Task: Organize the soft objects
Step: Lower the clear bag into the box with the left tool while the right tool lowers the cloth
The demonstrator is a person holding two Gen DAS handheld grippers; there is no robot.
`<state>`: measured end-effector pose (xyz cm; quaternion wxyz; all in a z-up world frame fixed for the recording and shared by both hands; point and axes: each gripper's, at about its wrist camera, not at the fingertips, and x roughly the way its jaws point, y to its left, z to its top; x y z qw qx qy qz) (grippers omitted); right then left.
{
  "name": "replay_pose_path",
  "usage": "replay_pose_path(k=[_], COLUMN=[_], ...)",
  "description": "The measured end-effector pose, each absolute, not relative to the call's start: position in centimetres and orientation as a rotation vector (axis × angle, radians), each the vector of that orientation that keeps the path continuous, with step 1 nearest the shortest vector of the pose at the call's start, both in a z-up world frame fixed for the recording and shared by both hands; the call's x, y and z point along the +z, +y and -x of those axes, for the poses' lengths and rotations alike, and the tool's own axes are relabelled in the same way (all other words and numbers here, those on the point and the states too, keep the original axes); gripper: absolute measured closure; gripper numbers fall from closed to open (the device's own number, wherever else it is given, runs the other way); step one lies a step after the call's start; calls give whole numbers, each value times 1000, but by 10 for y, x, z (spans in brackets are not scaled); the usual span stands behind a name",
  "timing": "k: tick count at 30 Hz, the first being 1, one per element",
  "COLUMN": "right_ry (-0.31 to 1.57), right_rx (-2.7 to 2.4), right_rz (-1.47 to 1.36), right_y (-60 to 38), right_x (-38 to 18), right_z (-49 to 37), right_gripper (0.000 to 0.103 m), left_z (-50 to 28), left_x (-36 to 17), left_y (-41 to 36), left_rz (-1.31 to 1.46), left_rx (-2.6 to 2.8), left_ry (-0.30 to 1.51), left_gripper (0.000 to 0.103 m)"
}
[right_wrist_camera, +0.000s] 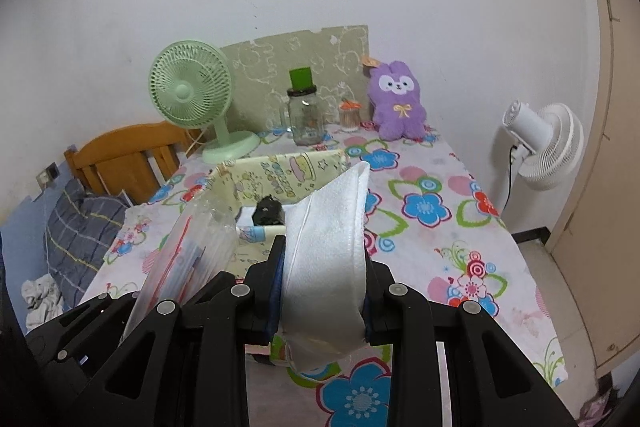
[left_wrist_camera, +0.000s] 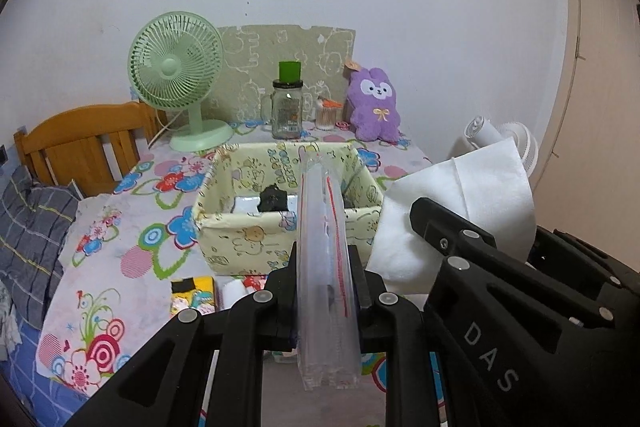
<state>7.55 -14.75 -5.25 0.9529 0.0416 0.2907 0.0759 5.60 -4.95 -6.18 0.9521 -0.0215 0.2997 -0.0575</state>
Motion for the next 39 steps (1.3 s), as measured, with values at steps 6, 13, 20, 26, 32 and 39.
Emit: replay_pose_path(k=[6, 13, 20, 26, 32, 39], right_ry=[570, 553, 544, 549, 552, 556], right_rx=[163, 168, 174, 176, 179, 192], right_rz=[-76, -69, -69, -64, -63, -62], right_y=[-142, -135, -131, -126, -121, -117], right_x=[-41, -31, -26, -26, -26, -30], right_z=[-74, -78, -89, -105, -123, -145], right_gripper=[70, 70, 70, 70, 70, 70], left_z=[-57, -62, -73, -89, -106, -126], left_x=[-52, -45, -41, -41, -42, -45], left_y=[-44, -36, -31, -28, -24, -18], left_rz=[43, 45, 43, 47, 49, 51], left_rx=[-110, -105, -100, -98, -90, -72], left_ry=[594, 578, 569, 574, 576, 580], left_gripper=[87, 87, 86, 86, 86, 86])
